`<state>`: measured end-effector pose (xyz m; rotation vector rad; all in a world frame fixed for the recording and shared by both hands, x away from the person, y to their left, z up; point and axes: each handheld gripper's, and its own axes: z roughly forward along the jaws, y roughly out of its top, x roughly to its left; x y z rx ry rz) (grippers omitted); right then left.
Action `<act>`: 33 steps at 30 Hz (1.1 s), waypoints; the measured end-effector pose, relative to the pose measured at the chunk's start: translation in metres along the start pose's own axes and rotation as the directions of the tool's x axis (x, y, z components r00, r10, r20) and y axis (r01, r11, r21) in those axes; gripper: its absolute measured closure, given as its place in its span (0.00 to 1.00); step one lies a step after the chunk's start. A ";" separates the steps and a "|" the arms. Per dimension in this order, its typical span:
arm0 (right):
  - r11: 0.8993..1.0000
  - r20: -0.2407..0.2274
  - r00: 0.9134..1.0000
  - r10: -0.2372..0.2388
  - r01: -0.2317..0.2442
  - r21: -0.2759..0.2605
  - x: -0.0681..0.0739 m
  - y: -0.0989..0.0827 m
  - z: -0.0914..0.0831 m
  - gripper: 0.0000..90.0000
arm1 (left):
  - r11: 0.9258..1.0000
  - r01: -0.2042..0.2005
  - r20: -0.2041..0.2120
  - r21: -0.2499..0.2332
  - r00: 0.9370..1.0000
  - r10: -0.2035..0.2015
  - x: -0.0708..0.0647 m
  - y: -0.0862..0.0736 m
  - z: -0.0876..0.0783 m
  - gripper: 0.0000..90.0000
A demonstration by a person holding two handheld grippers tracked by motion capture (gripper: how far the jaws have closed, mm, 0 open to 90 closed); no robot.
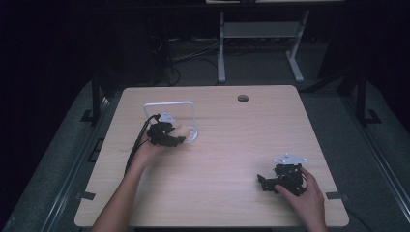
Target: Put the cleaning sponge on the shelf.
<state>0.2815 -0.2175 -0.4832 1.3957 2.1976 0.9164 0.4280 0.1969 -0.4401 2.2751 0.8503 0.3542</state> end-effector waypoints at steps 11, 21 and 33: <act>1.000 0.000 1.000 0.000 0.000 0.000 0.000 0.000 0.000 0.00 | 1.000 0.015 -0.016 0.009 1.000 -0.015 0.002 -0.002 0.011 0.45; 1.000 0.000 1.000 0.000 0.000 0.000 0.000 0.000 0.000 0.00 | 1.000 0.017 -0.018 0.015 1.000 -0.017 0.003 -0.003 0.014 0.44; 1.000 0.000 1.000 0.000 0.000 0.000 0.000 0.000 0.000 0.00 | 0.999 0.036 -0.029 -0.023 0.999 -0.036 0.001 0.000 -0.001 0.39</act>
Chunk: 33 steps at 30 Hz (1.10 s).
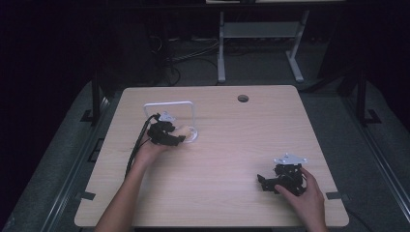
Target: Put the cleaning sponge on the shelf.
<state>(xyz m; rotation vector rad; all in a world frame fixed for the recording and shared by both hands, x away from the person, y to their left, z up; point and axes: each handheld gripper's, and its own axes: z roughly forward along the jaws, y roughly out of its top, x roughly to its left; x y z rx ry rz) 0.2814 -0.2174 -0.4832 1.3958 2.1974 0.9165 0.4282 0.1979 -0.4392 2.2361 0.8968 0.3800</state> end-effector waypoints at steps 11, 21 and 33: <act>1.000 0.000 1.000 0.000 0.000 0.000 0.000 0.000 0.000 0.00 | 0.998 -0.001 -0.014 -0.067 1.000 0.000 -0.008 0.005 -0.034 0.50; 1.000 0.000 1.000 0.000 0.000 0.000 0.000 0.000 0.000 0.00 | 0.999 0.010 0.037 -0.044 0.999 -0.009 -0.016 -0.003 -0.055 1.00; 1.000 0.000 1.000 0.000 0.000 0.000 0.000 0.000 0.000 0.00 | 1.000 0.005 0.079 -0.004 0.997 -0.005 -0.030 -0.022 -0.052 1.00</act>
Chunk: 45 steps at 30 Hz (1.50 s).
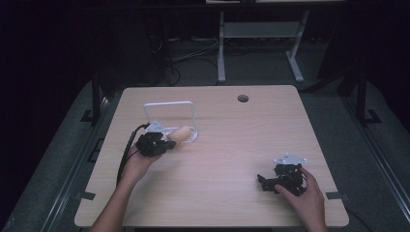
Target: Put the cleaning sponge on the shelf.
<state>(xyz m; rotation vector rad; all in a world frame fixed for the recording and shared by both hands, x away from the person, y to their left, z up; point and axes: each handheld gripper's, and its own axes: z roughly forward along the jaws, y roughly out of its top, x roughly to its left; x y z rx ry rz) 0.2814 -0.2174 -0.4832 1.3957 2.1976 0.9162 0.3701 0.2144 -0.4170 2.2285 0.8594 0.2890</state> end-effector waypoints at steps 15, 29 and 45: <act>1.000 0.000 1.000 0.000 0.000 0.000 0.000 0.000 0.000 0.00 | 0.997 -0.019 -0.015 0.077 1.000 0.020 -0.004 -0.006 0.041 1.00; 1.000 0.000 1.000 0.000 0.000 0.000 0.000 0.000 0.000 0.00 | 0.998 0.041 -0.092 0.044 0.995 -0.037 0.015 -0.014 0.035 1.00; 1.000 0.000 1.000 0.000 0.000 0.000 0.000 0.000 0.000 0.00 | 0.995 0.093 -0.153 0.024 0.984 -0.088 0.034 -0.021 0.027 1.00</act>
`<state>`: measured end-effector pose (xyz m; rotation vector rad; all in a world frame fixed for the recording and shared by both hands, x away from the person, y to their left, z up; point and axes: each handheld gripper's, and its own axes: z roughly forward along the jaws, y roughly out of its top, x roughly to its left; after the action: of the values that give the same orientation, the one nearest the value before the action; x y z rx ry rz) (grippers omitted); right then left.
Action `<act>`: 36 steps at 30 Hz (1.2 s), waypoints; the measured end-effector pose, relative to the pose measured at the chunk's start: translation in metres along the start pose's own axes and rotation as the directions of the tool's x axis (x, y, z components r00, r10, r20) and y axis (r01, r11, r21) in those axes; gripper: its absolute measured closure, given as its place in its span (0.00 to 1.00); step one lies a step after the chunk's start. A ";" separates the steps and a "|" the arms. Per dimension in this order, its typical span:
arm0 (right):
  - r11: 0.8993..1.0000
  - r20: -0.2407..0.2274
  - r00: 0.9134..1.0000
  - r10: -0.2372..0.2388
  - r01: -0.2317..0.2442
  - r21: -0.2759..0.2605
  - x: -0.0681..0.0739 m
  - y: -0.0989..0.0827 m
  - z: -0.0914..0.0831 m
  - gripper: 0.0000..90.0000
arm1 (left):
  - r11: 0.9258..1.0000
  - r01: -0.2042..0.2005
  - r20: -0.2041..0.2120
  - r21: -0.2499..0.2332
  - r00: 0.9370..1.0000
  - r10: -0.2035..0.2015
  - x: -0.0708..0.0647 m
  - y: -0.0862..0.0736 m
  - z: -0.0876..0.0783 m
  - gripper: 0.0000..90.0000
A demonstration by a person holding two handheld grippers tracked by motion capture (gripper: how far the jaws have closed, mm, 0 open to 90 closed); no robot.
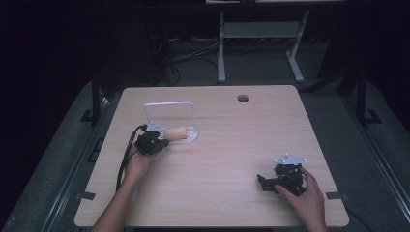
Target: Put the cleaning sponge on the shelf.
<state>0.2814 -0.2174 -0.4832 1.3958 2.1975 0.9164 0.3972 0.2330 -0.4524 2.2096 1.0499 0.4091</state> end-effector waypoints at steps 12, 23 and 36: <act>1.000 0.000 1.000 0.000 0.000 0.000 0.000 0.000 0.000 0.00 | 1.000 0.018 -0.025 -0.004 1.000 -0.018 0.010 -0.004 -0.003 1.00; 1.000 0.000 1.000 0.000 0.000 0.000 0.000 0.000 0.000 0.00 | 0.999 0.034 0.005 -0.002 0.999 -0.034 0.006 -0.009 -0.014 0.99; 1.000 0.000 1.000 0.000 0.000 0.000 0.000 0.000 0.000 0.00 | 0.999 0.044 0.022 -0.019 0.999 -0.043 0.000 -0.017 -0.035 0.67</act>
<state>0.2814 -0.2175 -0.4832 1.3953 2.1975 0.9164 0.3694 0.2561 -0.4376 2.1658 1.0762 0.3737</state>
